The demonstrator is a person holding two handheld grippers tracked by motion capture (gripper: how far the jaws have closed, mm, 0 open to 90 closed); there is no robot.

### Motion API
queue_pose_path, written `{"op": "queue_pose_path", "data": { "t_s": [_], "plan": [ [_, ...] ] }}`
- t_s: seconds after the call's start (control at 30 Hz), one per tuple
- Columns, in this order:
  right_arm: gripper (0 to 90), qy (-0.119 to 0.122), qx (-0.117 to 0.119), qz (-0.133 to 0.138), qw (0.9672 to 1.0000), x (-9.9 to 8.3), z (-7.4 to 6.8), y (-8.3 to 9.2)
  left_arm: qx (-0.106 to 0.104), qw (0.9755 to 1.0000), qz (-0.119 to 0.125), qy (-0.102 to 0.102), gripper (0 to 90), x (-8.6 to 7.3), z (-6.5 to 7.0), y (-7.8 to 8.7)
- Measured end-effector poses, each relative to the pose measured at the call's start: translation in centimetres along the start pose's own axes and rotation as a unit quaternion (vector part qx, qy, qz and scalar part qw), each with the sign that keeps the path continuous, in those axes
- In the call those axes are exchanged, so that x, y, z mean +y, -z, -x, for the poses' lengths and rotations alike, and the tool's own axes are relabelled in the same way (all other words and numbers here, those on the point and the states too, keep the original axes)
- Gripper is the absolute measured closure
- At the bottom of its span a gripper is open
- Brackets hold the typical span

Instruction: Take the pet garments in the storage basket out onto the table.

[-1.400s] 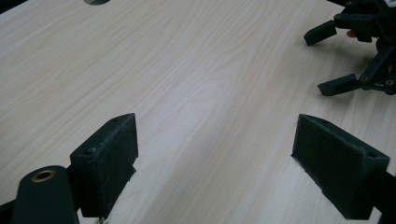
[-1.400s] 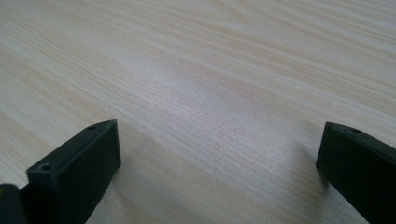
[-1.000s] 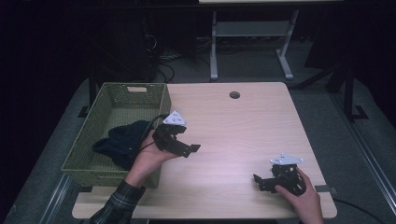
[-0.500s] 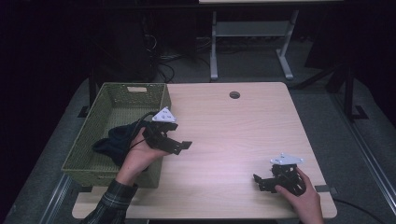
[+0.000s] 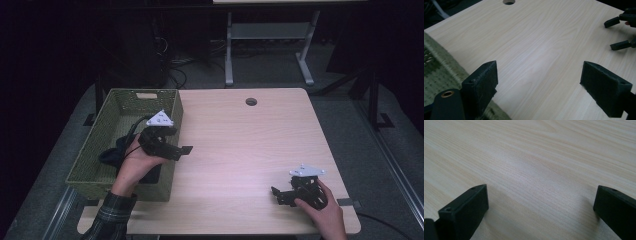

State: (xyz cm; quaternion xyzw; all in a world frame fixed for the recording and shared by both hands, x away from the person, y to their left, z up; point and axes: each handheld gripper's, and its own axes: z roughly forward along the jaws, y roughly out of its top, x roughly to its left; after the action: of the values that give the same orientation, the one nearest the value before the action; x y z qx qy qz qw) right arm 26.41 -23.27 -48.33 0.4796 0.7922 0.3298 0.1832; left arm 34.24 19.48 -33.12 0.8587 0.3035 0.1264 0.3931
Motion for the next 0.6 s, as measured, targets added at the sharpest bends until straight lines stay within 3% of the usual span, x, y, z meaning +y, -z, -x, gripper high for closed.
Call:
{"op": "queue_pose_path", "data": {
  "t_s": [0.6],
  "plan": [
    [0.0,-0.001,0.0,0.0,1.0,0.0,0.0,0.0,0.048,0.9982,-0.012,0.033,14.3,-2.3,-3.5,2.8]
  ]
}}
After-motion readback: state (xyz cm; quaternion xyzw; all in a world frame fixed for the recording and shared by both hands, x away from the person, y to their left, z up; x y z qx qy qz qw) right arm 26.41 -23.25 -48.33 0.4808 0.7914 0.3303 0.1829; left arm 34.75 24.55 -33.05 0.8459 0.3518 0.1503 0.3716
